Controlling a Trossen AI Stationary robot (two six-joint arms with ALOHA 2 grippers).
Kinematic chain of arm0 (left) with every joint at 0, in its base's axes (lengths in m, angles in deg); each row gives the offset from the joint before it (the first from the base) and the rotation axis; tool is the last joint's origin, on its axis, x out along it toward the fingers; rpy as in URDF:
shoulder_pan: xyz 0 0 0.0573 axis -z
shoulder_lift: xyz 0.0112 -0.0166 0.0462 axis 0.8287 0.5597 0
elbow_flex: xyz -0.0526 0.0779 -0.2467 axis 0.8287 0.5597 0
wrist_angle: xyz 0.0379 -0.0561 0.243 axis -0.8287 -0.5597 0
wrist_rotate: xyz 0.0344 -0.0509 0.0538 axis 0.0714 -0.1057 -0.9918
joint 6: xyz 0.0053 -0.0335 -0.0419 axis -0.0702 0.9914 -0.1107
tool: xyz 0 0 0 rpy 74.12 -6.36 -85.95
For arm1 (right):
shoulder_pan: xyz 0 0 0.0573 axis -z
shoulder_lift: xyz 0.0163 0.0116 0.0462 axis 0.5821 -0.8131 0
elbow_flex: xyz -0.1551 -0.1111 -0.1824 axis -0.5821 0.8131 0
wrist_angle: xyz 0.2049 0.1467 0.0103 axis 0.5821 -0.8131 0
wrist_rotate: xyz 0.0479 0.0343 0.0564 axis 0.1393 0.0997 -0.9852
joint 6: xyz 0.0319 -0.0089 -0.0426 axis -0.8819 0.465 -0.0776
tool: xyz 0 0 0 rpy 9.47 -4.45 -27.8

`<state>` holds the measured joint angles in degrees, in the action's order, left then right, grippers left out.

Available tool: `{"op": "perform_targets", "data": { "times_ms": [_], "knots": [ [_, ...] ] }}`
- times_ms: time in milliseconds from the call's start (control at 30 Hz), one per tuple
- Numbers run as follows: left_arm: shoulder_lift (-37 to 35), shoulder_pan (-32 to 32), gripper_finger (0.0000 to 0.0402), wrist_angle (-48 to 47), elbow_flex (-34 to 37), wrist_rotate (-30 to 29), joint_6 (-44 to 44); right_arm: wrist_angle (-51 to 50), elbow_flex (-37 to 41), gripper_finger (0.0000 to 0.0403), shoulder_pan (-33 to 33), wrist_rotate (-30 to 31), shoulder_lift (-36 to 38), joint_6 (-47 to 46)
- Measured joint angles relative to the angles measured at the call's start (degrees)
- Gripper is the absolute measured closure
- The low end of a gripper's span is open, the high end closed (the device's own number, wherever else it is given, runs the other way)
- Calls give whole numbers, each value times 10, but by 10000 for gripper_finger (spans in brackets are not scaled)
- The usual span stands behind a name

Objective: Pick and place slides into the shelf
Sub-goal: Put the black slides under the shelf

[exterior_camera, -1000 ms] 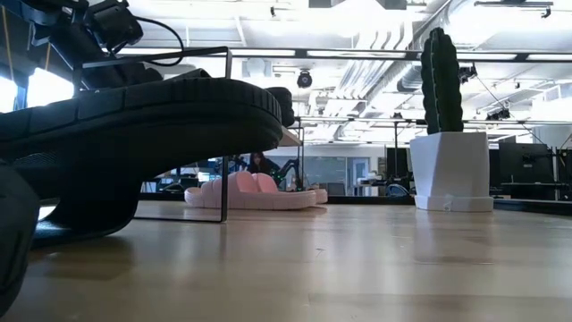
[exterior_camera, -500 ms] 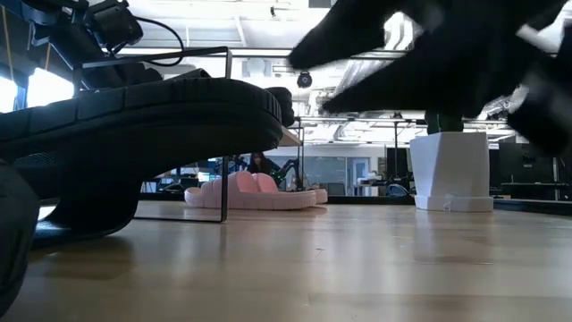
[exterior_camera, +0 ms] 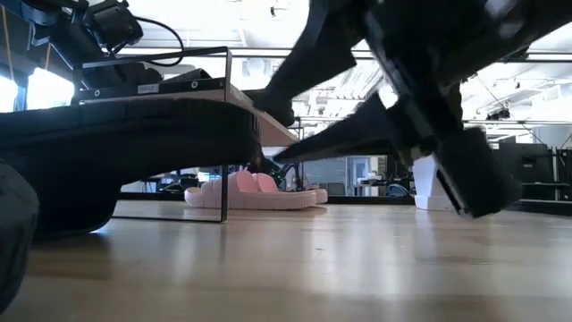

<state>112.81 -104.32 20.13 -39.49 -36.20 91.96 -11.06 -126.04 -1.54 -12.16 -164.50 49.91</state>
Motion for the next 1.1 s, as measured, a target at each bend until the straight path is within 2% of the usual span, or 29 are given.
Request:
{"op": "perform_targets", "data": {
  "times_ms": [200,367,567,1100],
  "knots": [
    [0,0,401,0,0,8,0,25,0,221,-3,-1,0,23],
    [0,0,401,0,0,8,0,26,0,221,8,-49,1,8],
    [0,0,401,0,0,9,0,29,0,221,23,-32,1,10],
    [0,0,401,0,0,9,0,68,0,222,60,-122,1,18]
  ]
}}
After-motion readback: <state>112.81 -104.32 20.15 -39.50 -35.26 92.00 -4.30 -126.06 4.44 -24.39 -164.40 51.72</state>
